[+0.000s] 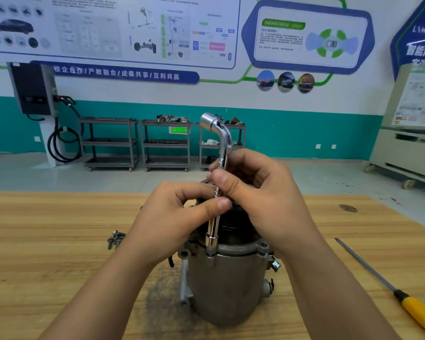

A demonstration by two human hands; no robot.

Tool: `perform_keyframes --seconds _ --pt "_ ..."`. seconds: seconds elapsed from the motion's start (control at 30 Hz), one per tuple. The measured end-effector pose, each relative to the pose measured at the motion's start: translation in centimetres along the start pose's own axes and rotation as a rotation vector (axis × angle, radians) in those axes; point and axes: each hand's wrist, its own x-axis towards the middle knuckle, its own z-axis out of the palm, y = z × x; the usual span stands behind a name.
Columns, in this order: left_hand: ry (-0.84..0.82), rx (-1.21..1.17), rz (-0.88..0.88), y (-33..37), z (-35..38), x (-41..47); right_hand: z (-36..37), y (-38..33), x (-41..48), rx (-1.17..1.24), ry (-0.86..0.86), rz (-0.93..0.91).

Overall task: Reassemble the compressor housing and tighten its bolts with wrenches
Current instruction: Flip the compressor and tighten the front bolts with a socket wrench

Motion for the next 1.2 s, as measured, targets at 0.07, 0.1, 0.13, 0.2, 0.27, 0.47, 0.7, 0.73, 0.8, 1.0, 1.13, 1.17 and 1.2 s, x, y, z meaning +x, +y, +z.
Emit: perform_keyframes --seconds 0.07,0.1,0.13,0.2,0.27,0.47,0.7,0.73,0.8,1.0,1.13,1.17,1.2 --pt "-0.002 -0.002 -0.009 -0.1 -0.1 0.1 -0.2 0.0 0.1 0.077 -0.069 0.009" --pt "-0.001 -0.013 -0.012 -0.2 -0.1 0.1 -0.2 0.0 0.1 0.115 -0.098 0.017" --pt "-0.004 -0.029 -0.018 -0.1 -0.1 0.1 -0.3 0.0 0.0 0.132 -0.115 0.021" --pt "-0.04 -0.038 -0.037 0.2 -0.4 0.1 -0.3 0.0 0.1 0.122 -0.118 0.014" --pt "-0.09 -0.04 -0.039 0.7 -0.7 0.1 -0.4 0.1 0.2 0.128 -0.123 0.004" --pt "0.263 -0.292 0.032 3.7 -1.0 0.9 -0.3 0.5 0.1 0.119 -0.113 -0.021" --pt "0.303 -0.344 -0.211 7.9 1.2 3.5 -0.6 0.2 0.5 0.111 -0.135 0.037" --pt "0.32 -0.39 -0.263 8.1 1.4 3.7 -0.6 0.1 0.4 0.087 -0.131 0.046" --pt "0.356 -0.485 -0.344 8.4 1.8 4.0 -0.5 -0.2 0.3 -0.014 -0.118 0.041" --pt "0.338 -0.421 -0.406 9.4 3.5 4.6 -0.8 -0.1 -1.2 -0.568 0.019 -0.03" --pt "0.317 0.027 -0.255 8.4 3.5 4.6 -0.1 -0.1 -1.6 -0.637 -0.02 0.02" --pt "0.298 0.119 -0.21 8.1 3.4 4.5 0.1 0.0 -1.6 -0.649 -0.013 0.023" --pt "0.288 0.152 -0.183 7.7 3.3 4.5 0.3 -0.1 -1.6 -0.638 -0.013 0.029"
